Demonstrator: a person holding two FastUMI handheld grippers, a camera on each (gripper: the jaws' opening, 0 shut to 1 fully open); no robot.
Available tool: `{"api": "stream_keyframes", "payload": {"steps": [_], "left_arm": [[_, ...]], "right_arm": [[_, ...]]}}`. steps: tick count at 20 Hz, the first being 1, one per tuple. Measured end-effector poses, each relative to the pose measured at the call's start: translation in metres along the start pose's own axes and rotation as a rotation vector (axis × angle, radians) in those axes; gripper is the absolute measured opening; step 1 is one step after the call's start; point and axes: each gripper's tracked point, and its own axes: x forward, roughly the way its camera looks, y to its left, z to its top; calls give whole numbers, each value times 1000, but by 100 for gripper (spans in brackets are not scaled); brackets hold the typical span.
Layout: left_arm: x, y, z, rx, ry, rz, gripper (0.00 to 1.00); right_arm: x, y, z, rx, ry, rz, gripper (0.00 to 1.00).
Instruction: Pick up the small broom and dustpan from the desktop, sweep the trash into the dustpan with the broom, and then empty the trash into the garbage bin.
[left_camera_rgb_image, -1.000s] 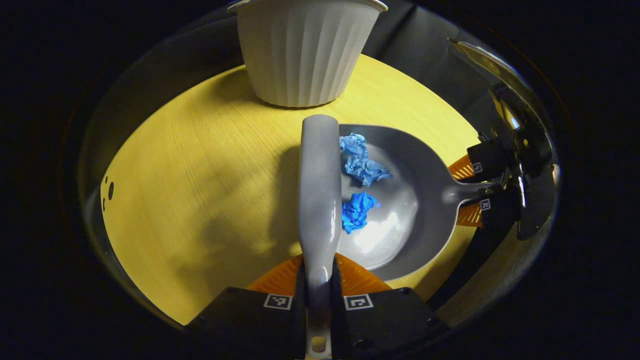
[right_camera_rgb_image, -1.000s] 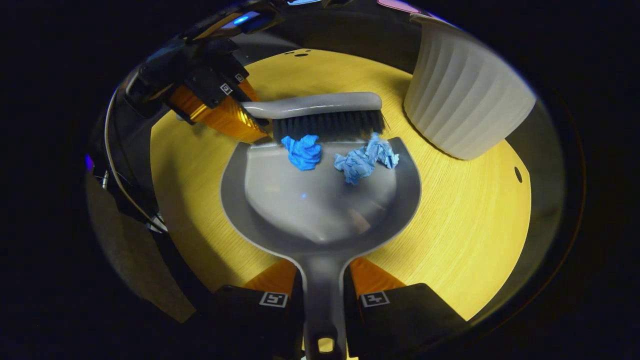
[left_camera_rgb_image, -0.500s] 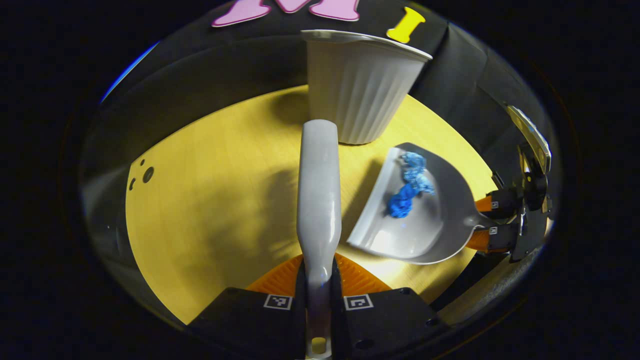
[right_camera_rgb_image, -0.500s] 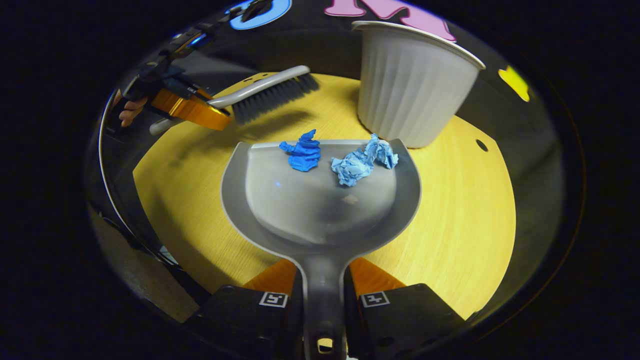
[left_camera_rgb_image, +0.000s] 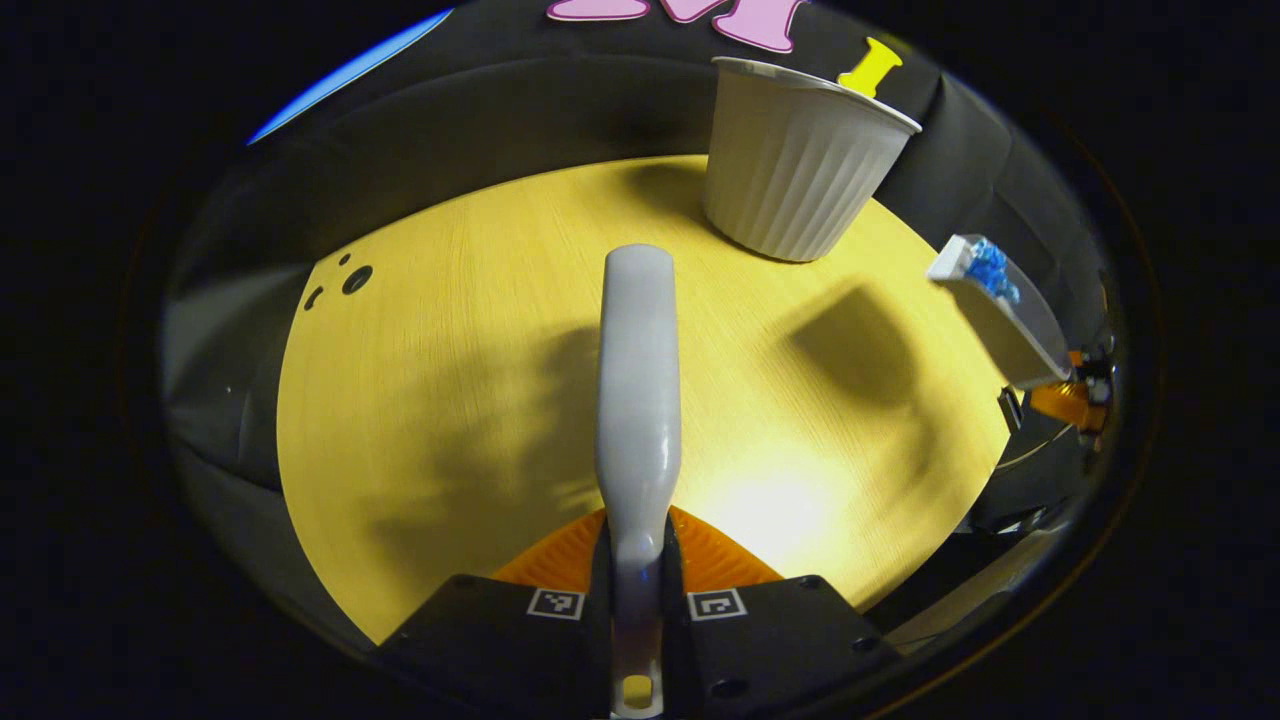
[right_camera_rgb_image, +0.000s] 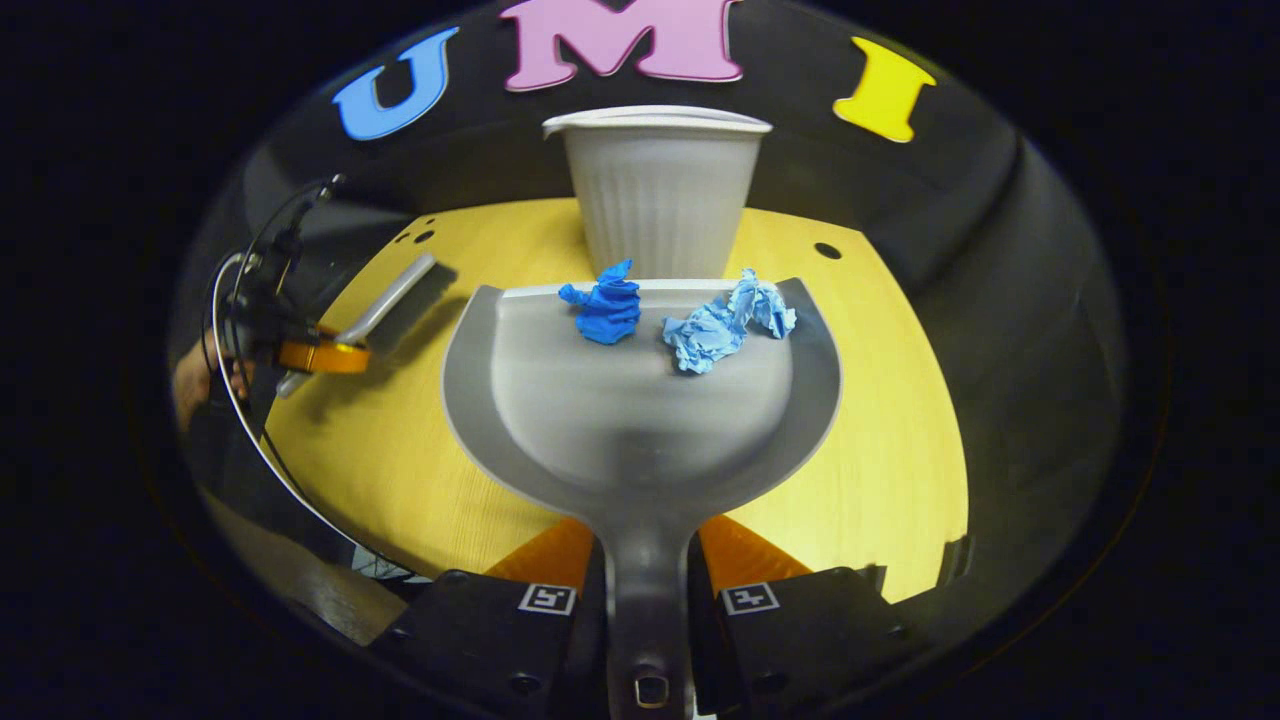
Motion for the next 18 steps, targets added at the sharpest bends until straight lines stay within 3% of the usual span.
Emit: {"api": "stream_keyframes", "payload": {"steps": [4,10,14,18], "left_arm": [[-1,2,-13,-24,6,-10,23],[1,3,-36,-31,18,-14,23],[4,5,-44,-39,20,-14,23],[5,5,-51,-43,18,-13,23]], "right_arm": [[-26,-24,51,84,-53,-92,38],[-43,-58,93,127,-55,-151,38],[-41,-72,122,80,-70,-185,38],[-35,-83,164,-62,-48,-237,38]]}}
